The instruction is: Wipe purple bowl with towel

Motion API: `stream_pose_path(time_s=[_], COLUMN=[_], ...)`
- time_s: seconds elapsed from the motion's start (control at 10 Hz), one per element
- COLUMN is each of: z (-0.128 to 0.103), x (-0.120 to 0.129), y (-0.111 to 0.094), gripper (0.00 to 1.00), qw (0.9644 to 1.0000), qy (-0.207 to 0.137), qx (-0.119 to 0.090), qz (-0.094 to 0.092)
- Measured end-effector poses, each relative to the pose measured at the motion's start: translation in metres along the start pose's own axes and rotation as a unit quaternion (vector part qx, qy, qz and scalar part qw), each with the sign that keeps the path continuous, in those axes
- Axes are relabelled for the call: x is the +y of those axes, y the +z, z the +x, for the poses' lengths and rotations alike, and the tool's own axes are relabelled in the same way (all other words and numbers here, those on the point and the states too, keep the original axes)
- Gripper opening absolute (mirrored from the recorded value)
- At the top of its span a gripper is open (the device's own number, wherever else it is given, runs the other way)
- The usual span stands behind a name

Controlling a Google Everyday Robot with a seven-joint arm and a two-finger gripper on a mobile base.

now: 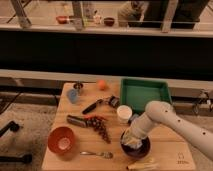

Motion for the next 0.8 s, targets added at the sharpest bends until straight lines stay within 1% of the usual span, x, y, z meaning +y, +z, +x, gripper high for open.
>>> stream_pose_path(time_s=[0.2,0.3,0.5,0.8], z=[0.006,0.012,0.021,0.038], x=[-0.008,-0.012,-0.018,-0.025], y=[0.005,0.007,0.009,-0.001], gripper=[0.0,0.0,0.0,0.0], qw=[0.9999,0.9996,0.9992,0.9983], qy=[0.009,0.017,0.027,0.041], qx=[0.012,0.022,0.03,0.036], qz=[0.001,0.003,0.006,0.017])
